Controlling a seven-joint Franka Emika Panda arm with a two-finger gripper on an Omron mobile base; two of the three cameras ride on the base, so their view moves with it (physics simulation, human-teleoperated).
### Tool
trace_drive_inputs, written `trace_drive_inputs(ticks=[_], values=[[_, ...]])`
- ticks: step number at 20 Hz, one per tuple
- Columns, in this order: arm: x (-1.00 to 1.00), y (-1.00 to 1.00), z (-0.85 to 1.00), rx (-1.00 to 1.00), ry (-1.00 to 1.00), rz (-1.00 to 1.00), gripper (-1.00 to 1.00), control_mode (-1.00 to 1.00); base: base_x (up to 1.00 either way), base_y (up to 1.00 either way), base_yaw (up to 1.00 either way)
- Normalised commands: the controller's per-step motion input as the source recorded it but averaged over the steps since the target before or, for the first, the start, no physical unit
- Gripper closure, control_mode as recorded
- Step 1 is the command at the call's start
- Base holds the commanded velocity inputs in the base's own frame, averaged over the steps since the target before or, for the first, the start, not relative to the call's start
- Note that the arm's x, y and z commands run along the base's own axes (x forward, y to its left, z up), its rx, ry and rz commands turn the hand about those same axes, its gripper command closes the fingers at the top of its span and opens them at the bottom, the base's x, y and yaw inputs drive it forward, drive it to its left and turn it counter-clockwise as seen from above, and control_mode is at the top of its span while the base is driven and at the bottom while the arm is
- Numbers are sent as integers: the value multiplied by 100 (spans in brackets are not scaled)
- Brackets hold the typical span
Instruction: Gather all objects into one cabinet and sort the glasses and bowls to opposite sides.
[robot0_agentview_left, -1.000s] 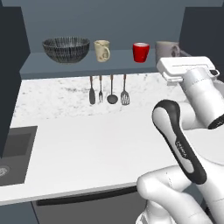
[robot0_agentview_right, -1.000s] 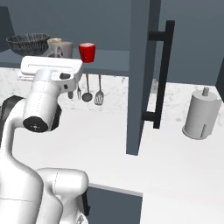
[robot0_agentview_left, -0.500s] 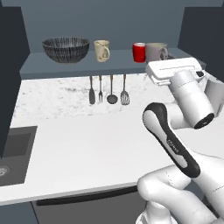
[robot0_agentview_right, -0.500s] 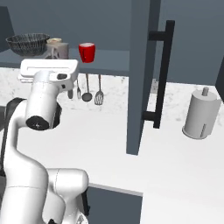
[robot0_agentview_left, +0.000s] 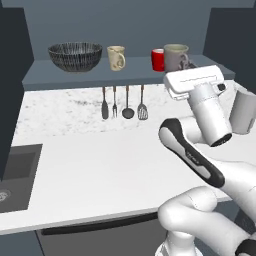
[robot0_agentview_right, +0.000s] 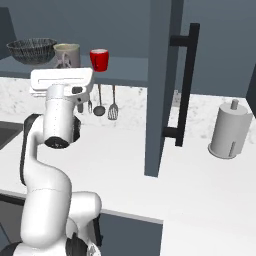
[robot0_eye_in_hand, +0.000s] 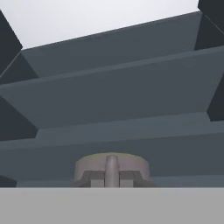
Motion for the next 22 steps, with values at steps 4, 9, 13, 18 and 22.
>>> trace_drive_inputs(ticks=[4, 9, 13, 18, 22], values=[[15, 0, -26, 0, 0, 0, 100, -100, 0, 0, 0], [7, 0, -3, 0, 0, 0, 100, -100, 0, 0, 0], [8, 3, 0, 0, 0, 0, 100, -100, 0, 0, 0], [20, 23, 0, 14, 6, 9, 100, -100, 0, 0, 0], [55, 27, -4, 12, 1, 17, 100, -100, 0, 0, 0]])
